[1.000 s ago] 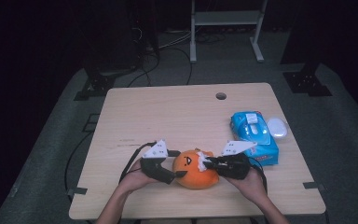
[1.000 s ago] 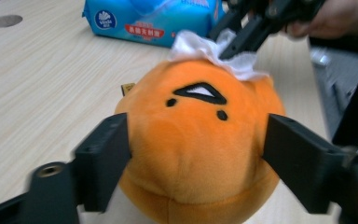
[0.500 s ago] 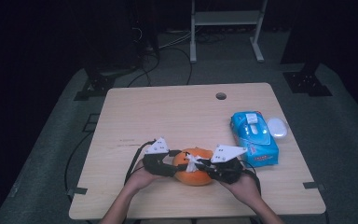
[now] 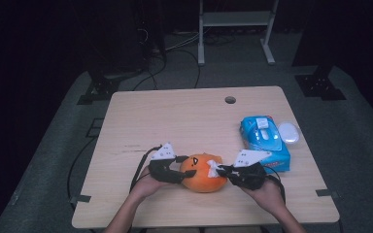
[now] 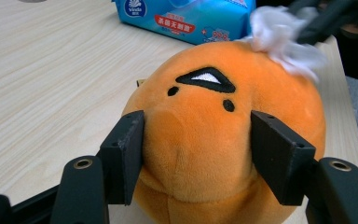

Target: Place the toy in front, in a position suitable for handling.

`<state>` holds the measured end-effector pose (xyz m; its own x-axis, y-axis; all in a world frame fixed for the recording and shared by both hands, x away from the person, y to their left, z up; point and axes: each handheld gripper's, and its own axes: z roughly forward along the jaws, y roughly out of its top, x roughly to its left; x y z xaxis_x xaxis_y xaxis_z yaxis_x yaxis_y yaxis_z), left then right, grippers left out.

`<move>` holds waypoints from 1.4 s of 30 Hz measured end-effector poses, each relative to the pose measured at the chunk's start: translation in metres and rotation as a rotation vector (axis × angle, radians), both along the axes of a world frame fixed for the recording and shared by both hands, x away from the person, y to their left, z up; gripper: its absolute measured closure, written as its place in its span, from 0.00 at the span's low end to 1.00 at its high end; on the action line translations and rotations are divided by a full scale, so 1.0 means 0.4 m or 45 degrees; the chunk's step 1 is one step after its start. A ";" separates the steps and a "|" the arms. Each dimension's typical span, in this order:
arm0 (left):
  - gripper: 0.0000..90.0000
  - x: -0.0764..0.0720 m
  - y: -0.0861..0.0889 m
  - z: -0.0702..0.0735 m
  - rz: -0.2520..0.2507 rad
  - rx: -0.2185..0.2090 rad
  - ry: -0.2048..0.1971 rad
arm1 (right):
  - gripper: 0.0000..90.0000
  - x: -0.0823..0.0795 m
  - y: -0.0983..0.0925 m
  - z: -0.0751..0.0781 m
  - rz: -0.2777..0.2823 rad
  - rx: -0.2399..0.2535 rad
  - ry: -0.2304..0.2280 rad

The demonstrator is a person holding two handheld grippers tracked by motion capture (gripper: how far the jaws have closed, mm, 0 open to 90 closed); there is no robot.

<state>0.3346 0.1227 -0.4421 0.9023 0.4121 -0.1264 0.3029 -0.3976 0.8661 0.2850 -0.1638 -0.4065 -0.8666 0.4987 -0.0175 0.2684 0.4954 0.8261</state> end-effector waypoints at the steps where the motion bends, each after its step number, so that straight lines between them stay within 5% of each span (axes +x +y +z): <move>1: 0.42 0.001 0.000 -0.001 0.004 -0.005 0.004 | 0.90 -0.006 0.013 0.003 0.031 0.004 -0.011; 6: 0.41 0.003 0.007 -0.004 0.008 -0.004 0.018 | 0.90 -0.020 0.054 0.003 0.095 -0.056 -0.045; 16: 0.40 0.010 0.015 -0.008 0.021 -0.011 0.034 | 0.91 0.001 -0.058 -0.020 -0.026 -0.053 0.017; 19: 0.40 0.012 0.013 -0.010 0.039 -0.023 0.044 | 0.90 -0.012 -0.042 -0.005 0.022 -0.014 0.001; 22: 0.39 0.012 0.013 -0.011 0.043 -0.025 0.044 | 0.90 -0.030 0.000 0.002 0.070 -0.046 -0.044; 27: 0.39 0.013 0.014 -0.013 0.043 -0.029 0.048 | 0.90 -0.033 0.017 -0.007 0.106 -0.068 -0.041; 35: 0.39 0.014 0.015 -0.013 0.037 -0.033 0.058 | 0.91 0.004 -0.049 -0.021 -0.009 -0.086 -0.012; 42: 0.38 0.012 0.008 -0.011 0.042 -0.028 0.053 | 0.90 -0.016 -0.012 0.006 0.069 -0.006 -0.031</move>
